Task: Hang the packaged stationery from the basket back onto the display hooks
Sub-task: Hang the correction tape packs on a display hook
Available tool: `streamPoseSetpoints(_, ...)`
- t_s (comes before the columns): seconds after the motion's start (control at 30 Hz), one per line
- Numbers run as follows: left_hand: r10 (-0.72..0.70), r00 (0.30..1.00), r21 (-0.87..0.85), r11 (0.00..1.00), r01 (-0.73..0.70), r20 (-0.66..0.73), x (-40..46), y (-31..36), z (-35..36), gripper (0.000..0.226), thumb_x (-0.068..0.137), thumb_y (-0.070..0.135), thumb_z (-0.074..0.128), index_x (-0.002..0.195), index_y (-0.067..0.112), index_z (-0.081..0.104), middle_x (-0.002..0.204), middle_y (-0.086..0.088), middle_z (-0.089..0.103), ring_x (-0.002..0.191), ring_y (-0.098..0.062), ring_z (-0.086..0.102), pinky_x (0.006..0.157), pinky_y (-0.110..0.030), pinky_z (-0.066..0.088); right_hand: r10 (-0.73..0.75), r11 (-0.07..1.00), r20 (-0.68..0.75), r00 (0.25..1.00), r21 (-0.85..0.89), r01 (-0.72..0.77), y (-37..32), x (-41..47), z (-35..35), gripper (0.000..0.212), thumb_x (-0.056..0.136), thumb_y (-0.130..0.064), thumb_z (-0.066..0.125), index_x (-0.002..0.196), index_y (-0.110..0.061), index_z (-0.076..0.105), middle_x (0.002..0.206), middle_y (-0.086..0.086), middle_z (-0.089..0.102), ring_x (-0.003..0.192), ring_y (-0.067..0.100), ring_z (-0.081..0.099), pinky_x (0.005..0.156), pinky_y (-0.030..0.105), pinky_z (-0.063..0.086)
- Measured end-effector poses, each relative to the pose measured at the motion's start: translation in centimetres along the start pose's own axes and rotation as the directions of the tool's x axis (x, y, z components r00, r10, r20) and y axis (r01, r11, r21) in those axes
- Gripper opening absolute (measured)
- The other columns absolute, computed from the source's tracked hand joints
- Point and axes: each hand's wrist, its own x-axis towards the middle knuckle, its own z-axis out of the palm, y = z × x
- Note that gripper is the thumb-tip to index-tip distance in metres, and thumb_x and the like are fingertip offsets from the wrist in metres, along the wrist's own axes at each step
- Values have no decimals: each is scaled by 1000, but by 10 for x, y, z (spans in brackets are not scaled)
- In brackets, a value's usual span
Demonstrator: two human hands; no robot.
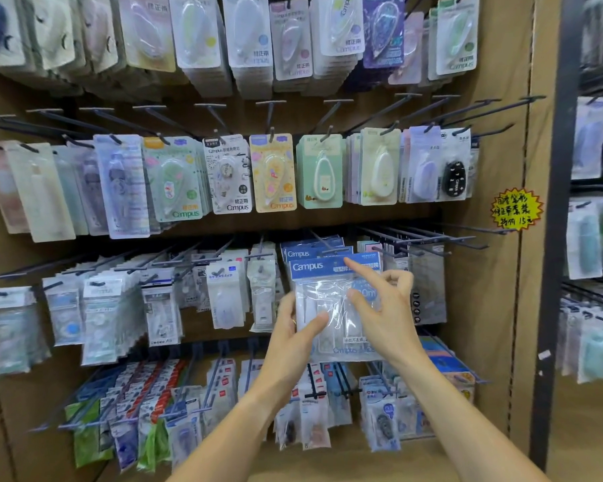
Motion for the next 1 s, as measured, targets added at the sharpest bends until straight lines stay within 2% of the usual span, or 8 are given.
streamPoseSetpoints(0.1,96,995,83,992,-94,-28,-2,-1,-2,78,100,12,66,148,53,20,117,56,51,110,29,53,85,-4,49,-9,1000,26,1000,-20,10,1,4,4,50,101,-17,57,138,-50,56,112,2,28,105,22,43,95,29,51)
streamPoseSetpoints(0.2,154,988,193,970,-149,-11,0,3,-4,92,99,10,65,149,67,13,143,60,23,140,24,25,118,-25,29,-2,1000,26,1000,-30,3,2,5,6,49,102,-19,56,137,-54,55,113,1,27,100,24,44,85,24,52)
streamPoseSetpoints(0.3,138,990,279,951,-137,15,2,3,-5,88,101,16,63,149,71,13,137,67,10,129,37,8,120,-28,16,0,999,30,1000,-43,1,1,4,8,49,103,-19,56,139,-52,53,112,-2,25,92,20,43,80,18,49)
streamPoseSetpoints(0.5,103,995,305,947,-100,7,3,1,-8,82,101,20,62,155,61,15,145,55,13,144,16,12,119,-26,18,-10,997,56,998,-79,14,4,5,13,51,103,-16,54,142,-50,48,108,-5,21,88,5,37,82,12,45)
streamPoseSetpoints(0.6,48,999,378,925,-48,10,14,5,-7,80,103,21,57,160,54,10,164,30,16,151,1,20,116,-27,24,4,977,54,999,-213,8,13,20,27,51,104,-16,52,148,-42,46,111,-3,20,97,10,35,97,18,38)
streamPoseSetpoints(0.73,-71,997,577,816,39,32,41,5,-7,79,105,27,50,162,46,0,155,-17,49,112,-18,64,96,-33,50,102,948,67,993,-308,-76,23,57,54,50,104,-15,52,148,-38,50,117,1,19,108,21,32,112,41,37)
streamPoseSetpoints(0.83,-145,989,625,773,109,6,45,3,-9,76,106,31,48,163,43,-1,146,-19,58,109,-28,67,102,-40,51,193,913,67,979,-377,-154,23,67,65,50,104,-23,52,149,-43,45,129,7,22,115,27,34,107,45,41)
streamPoseSetpoints(1.0,-161,987,663,739,117,5,16,-9,-17,68,108,38,47,164,38,9,158,-11,48,133,-29,57,98,-32,44,105,896,53,993,-439,-71,16,14,48,59,101,-32,59,156,-37,36,158,14,11,145,37,22,112,47,39)
